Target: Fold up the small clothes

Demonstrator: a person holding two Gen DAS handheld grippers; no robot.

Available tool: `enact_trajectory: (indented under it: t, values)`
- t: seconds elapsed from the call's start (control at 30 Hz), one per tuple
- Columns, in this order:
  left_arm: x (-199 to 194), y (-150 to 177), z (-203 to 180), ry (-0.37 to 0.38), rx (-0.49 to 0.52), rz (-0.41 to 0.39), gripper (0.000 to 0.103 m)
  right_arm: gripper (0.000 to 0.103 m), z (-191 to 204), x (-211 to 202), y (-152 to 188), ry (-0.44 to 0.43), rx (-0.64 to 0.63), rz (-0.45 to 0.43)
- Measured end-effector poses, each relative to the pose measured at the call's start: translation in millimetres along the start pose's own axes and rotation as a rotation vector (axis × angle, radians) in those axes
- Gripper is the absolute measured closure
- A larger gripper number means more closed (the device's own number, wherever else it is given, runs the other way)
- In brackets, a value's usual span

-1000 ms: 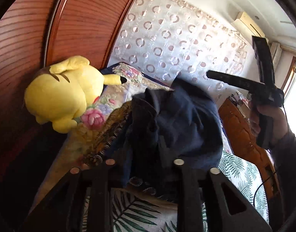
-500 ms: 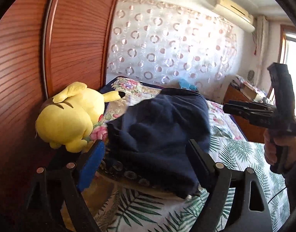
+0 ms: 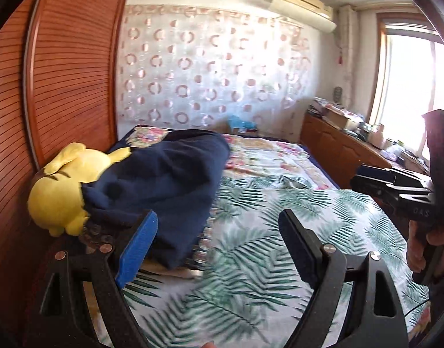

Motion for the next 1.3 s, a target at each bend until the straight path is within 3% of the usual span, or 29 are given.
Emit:
enact_trajectory:
  t: [0.3,0.7,1.07,1.3]
  values:
    - [-42.0,-2.1,-56.0,0.069,0.061,-0.048,0.017,0.023,24.3,-74.6,24.4,0.137,0.098,-0.11]
    - [-100.4,-16.2,-95.9,0.051,0.103,-0.125,0.017,0.022,86.2,-150.1,45.2,0.288,0.119,-0.218]
    - [-110.0,-10.6,-102.2,0.049,0.102,-0.122,0.017,0.022,105.9,-145.5,58.2,0.307,0.142,-0.239]
    - [-109.2,-12.9,-99.1,0.024,0.087,-0.123,0.017,0.022,91.3,-139.8,60.1,0.324,0.142,-0.245]
Point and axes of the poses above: each gripper's, at about its wrist camera, not at the fingertips, and x roughly the way its jaws point, z to its left, y to its underside, the point moved 2 cm from there along x, roughly the way its jaws point, and after that the axes turned 13 degrees about -y, right-handed, at the moved point
